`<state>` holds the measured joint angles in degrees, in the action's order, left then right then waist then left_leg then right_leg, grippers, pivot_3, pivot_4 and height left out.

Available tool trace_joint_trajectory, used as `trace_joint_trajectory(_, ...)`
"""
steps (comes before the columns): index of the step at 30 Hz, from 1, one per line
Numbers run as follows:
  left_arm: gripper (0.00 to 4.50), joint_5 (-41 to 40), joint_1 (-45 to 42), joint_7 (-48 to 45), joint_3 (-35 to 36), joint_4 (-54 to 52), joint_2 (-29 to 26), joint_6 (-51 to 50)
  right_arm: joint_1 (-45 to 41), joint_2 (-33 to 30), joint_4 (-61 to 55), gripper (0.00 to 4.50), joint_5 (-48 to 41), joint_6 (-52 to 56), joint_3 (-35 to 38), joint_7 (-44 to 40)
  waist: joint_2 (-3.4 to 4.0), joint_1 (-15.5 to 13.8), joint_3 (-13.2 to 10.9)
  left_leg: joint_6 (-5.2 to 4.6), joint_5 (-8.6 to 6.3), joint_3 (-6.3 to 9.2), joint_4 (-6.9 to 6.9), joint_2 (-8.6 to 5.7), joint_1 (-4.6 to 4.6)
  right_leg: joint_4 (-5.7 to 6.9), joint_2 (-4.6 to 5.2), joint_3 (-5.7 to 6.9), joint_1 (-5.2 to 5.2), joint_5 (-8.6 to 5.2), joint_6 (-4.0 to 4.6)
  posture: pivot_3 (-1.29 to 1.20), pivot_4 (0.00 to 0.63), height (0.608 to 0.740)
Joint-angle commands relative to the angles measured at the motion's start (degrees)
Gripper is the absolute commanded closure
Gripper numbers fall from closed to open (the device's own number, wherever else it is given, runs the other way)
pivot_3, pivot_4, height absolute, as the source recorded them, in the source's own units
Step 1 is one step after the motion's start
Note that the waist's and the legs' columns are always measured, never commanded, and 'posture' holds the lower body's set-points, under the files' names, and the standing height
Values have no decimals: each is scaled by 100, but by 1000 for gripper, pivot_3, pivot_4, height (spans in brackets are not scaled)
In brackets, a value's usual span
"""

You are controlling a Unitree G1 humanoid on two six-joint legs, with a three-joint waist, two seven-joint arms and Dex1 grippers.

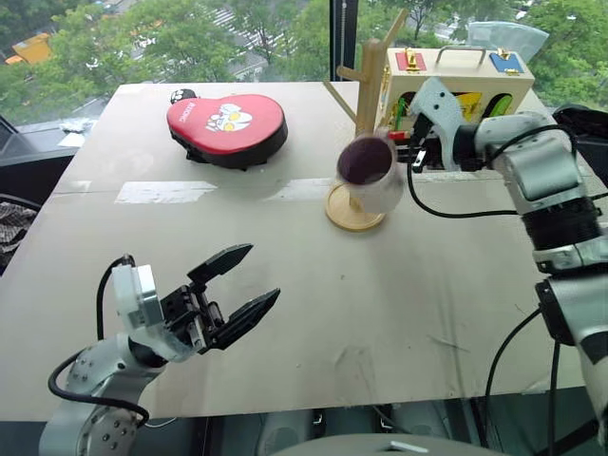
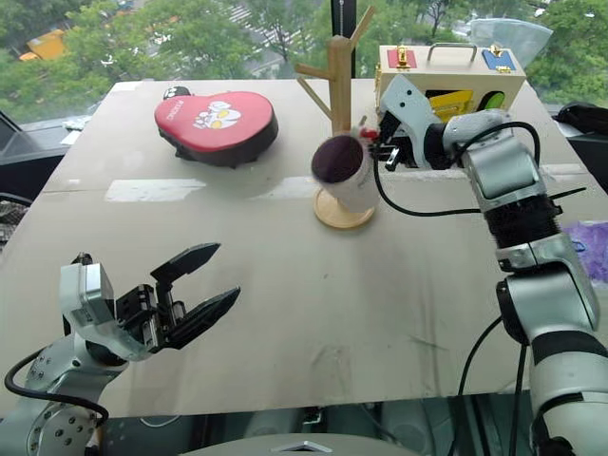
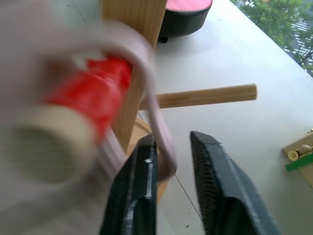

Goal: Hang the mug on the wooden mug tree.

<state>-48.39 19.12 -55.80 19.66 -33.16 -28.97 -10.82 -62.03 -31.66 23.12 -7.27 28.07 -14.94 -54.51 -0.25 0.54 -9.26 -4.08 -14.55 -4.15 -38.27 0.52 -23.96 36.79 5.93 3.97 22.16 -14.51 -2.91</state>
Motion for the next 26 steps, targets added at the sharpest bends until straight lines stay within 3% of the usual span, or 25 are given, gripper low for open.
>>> trace_joint_trajectory(1,0,64,-61,82,-9,-161,-8,107,-13,-163,-382,1718,-151,18,650,251,0,-2,-1,0,0,0,0,-1,-4,-1,0,-1,0,0,0,0,150,731)
trace_joint_trajectory(3,0,114,-129,164,-65,-121,-33,40,266,-335,-863,854,-345,241,879,144,0,1,-1,0,0,0,-1,-2,-12,-5,0,2,3,1,-2,0,150,731)
trace_joint_trajectory(12,0,720,-487,821,-403,159,-316,-502,3019,-1100,-3948,854,-1567,1031,2474,173,-1,-10,0,0,0,5,1,-1,-8,2,-1,14,-2,2,-5,0,150,731)
trace_joint_trajectory(14,0,807,-554,812,-397,318,-450,-580,4085,-1131,-4394,854,-1862,1200,3016,158,-3,-7,1,0,0,3,2,0,2,6,-3,9,-5,1,-5,0,150,731)
trace_joint_trajectory(17,0,843,-519,676,-370,503,-705,-764,5974,-923,-4843,49,-1728,818,3756,313,-15,-95,8,0,-1,15,4,3,9,-2,-3,14,-25,0,-4,0,150,731)
trace_joint_trajectory(19,0,820,-460,552,-348,580,-859,-860,6731,-739,-5033,49,-1543,480,3941,544,-14,-138,8,0,-1,10,4,3,8,-2,-2,8,-23,-1,-5,0,150,731)
trace_joint_trajectory(22,0,788,-446,443,-311,677,-994,-948,7348,-616,-5216,49,-1530,226,4019,639,5,-86,1,0,-2,-1,3,3,17,-3,-4,-8,-20,-2,-7,0,150,731)
trace_joint_trajectory(26,0,782,-493,304,-329,764,-1122,-1057,7539,-573,-5206,49,-1561,118,4047,815,0,-47,5,24,-17,2,2,11,32,-1,-3,-3,-23,-13,13,0,150,731)
